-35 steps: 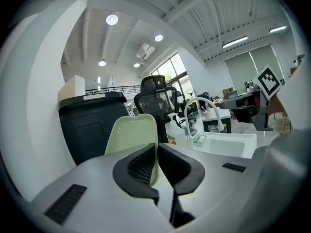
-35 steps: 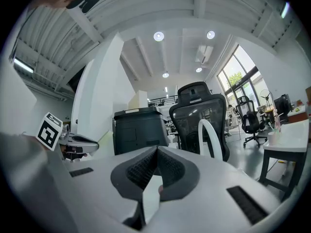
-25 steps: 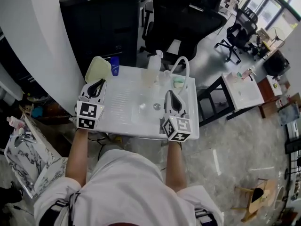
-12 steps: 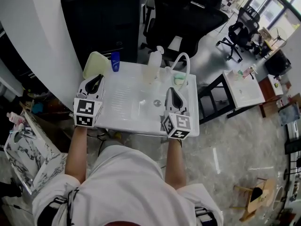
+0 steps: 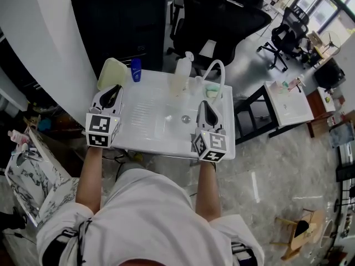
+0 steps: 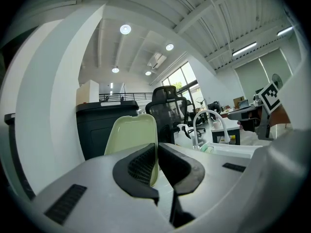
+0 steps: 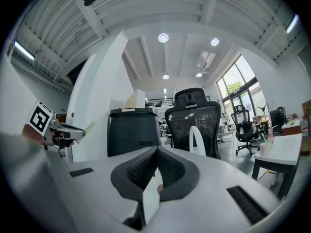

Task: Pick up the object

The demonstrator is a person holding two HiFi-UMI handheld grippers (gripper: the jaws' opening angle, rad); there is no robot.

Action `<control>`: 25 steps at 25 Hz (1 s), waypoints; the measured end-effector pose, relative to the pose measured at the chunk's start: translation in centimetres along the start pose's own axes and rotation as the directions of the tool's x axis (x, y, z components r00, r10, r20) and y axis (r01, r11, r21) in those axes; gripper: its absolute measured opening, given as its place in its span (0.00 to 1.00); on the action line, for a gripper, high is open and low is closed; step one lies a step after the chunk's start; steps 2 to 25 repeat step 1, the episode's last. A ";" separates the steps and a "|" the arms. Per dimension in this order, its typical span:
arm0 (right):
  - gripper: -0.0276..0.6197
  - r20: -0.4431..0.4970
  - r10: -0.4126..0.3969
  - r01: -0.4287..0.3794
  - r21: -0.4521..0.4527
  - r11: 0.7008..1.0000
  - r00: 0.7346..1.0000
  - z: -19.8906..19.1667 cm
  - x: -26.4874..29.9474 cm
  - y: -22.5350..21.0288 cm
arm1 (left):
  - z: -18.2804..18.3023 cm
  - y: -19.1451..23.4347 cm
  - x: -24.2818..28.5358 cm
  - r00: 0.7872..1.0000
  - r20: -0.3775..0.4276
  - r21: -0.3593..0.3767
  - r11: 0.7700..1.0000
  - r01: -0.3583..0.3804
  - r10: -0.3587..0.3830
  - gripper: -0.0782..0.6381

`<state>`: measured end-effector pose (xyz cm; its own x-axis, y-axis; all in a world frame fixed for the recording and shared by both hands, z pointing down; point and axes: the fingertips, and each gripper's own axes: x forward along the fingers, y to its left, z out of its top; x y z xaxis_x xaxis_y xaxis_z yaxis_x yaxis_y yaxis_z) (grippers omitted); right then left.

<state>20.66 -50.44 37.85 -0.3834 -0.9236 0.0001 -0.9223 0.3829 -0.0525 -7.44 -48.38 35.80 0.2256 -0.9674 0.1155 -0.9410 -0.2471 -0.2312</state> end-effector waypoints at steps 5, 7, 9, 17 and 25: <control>0.05 0.000 -0.001 0.001 0.001 1.000 1.000 0.0 0.1 -0.2 | 0.1 0.0 0.1 1.000 0.001 0.003 1.000 0.000 0.000 0.16; 0.05 0.000 -0.001 0.001 0.001 1.000 1.000 0.0 0.1 -0.2 | 0.1 0.0 0.1 1.000 0.001 0.003 1.000 0.000 0.000 0.16; 0.05 0.000 -0.001 0.001 0.001 1.000 1.000 0.0 0.1 -0.2 | 0.1 0.0 0.1 1.000 0.001 0.003 1.000 0.000 0.000 0.16; 0.05 0.000 -0.001 0.001 0.001 1.000 1.000 0.0 0.1 -0.2 | 0.1 0.0 0.1 1.000 0.001 0.003 1.000 0.000 0.000 0.16; 0.05 0.000 -0.001 0.001 0.001 1.000 1.000 0.0 0.1 -0.2 | 0.1 0.0 0.1 1.000 0.001 0.003 1.000 0.000 0.000 0.16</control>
